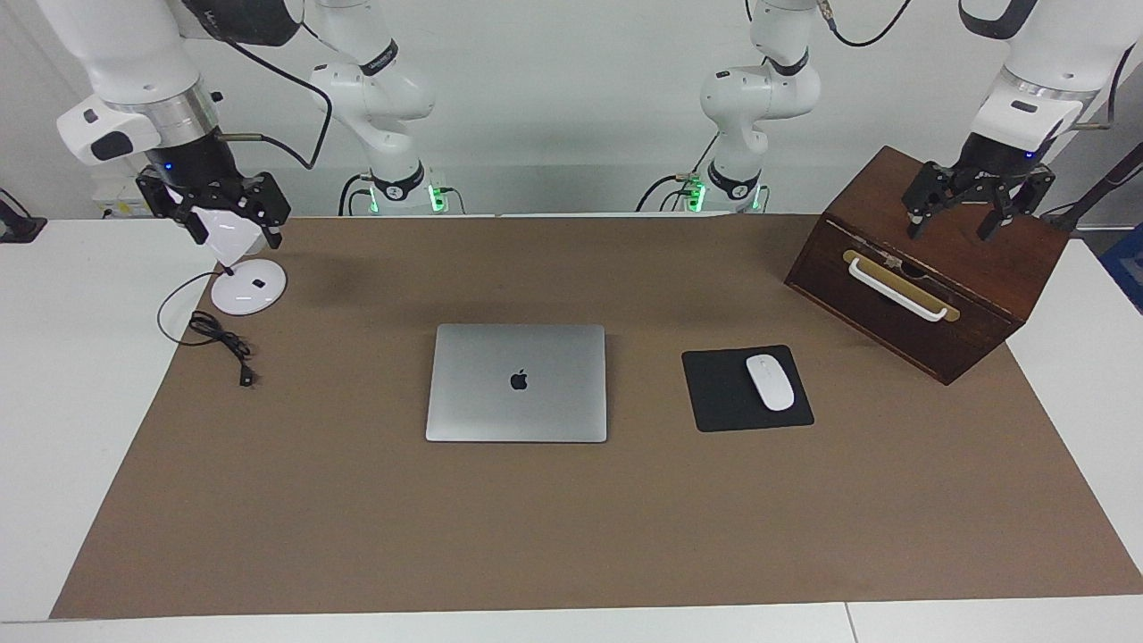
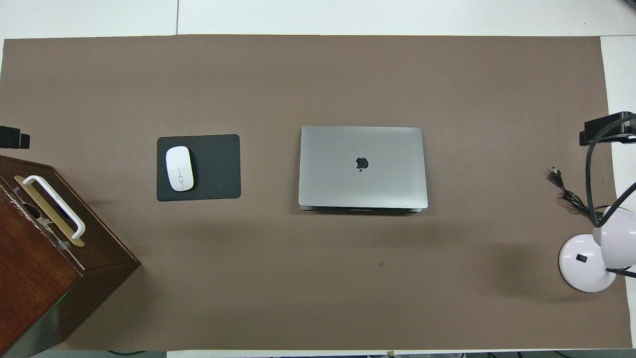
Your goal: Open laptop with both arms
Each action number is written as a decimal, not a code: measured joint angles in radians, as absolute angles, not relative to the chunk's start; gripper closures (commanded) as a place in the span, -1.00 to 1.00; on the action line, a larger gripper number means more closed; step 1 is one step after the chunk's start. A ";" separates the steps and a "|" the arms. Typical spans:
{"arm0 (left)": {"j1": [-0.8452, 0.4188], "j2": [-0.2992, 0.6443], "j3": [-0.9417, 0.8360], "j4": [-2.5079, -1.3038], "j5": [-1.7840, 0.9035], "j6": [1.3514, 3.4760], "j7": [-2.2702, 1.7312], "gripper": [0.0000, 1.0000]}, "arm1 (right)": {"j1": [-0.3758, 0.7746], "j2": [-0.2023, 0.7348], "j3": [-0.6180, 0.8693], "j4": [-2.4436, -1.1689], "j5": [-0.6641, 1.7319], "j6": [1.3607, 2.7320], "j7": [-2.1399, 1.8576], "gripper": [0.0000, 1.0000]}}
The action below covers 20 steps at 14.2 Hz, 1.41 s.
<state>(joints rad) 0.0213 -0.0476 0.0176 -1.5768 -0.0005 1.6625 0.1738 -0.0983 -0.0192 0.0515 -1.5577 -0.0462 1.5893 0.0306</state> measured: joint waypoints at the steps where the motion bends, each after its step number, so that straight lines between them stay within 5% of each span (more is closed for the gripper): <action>1: 0.021 -0.048 0.017 -1.577 0.000 1.664 0.174 -1.00 | -0.098 -0.019 0.052 -1.558 -0.046 1.589 0.031 -1.00; 13: 0.020 -0.048 0.005 -1.593 0.000 1.682 0.174 -1.00 | -0.095 -0.019 0.038 -1.558 -0.046 1.595 -0.028 -1.00; 20: 0.020 -0.054 0.004 -1.620 0.000 1.687 0.174 -1.00 | -0.028 0.019 0.045 -1.559 -0.022 1.755 0.032 -1.00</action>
